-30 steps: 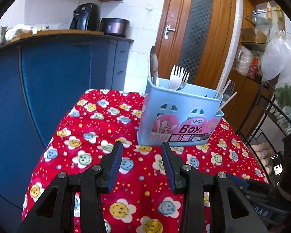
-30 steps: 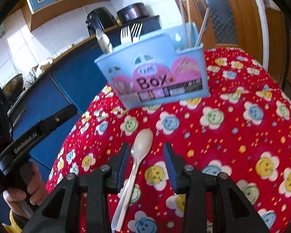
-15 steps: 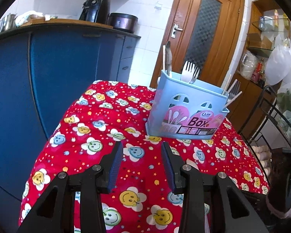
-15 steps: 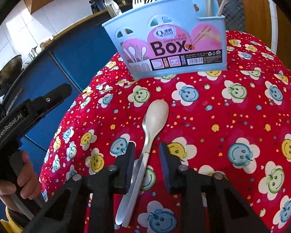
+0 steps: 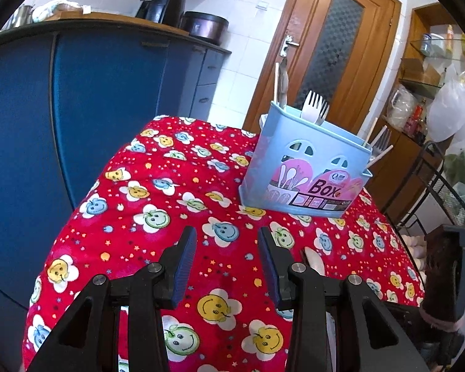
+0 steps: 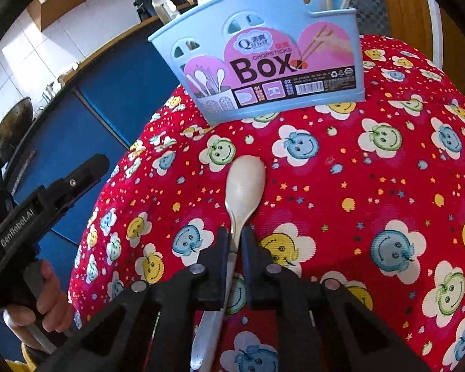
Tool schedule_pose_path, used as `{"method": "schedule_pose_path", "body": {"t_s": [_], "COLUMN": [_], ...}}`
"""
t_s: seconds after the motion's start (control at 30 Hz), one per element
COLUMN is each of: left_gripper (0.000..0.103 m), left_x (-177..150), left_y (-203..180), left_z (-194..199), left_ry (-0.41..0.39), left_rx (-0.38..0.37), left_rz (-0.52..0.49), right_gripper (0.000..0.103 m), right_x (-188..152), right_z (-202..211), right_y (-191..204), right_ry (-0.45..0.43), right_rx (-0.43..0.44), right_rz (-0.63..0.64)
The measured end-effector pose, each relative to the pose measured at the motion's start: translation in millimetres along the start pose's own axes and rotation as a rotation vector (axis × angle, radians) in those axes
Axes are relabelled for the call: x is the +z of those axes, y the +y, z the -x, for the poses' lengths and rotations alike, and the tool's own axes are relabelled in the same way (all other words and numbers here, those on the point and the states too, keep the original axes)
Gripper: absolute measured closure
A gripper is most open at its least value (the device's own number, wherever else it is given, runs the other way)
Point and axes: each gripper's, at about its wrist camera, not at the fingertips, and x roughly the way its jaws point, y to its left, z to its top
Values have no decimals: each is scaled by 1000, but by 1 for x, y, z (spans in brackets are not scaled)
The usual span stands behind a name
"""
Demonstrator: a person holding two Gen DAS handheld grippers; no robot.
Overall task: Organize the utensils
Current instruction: 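Move both tools back toward the remaining wooden spoon on the table, then grasp the beige wooden spoon handle with the right tool while the left tool grasps a silver fork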
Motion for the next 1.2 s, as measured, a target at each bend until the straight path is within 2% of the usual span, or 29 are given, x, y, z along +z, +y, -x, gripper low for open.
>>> {"method": "schedule_pose_path", "body": {"t_s": [0.13,0.43,0.8,1.03,1.17,1.2], "left_gripper": [61,61,61,61,69,75], "left_x": [-1,-8,-30,-38,-38,-37], "left_y": [-5,-23,-57,-67,-71,-72], "left_z": [-1,-11,-44,-66,-74,-76], "left_ry": [8,63,206,282,302,311], "left_rx": [-7,-50,-171,-216,-241,-249], "left_rz": [-12,-44,-78,-64,-64,-60], "right_gripper": [94,96,96,96,96,96], "right_x": [0,1,-4,-6,-7,-7], "right_z": [6,27,52,58,61,61], "right_y": [0,-15,-49,-65,-72,-73], "right_ry": [-8,-67,-112,-125,-130,-132], "right_rx": [18,-39,-49,-51,-50,-48], "right_rz": [3,-17,-77,-108,-122,-126]}}
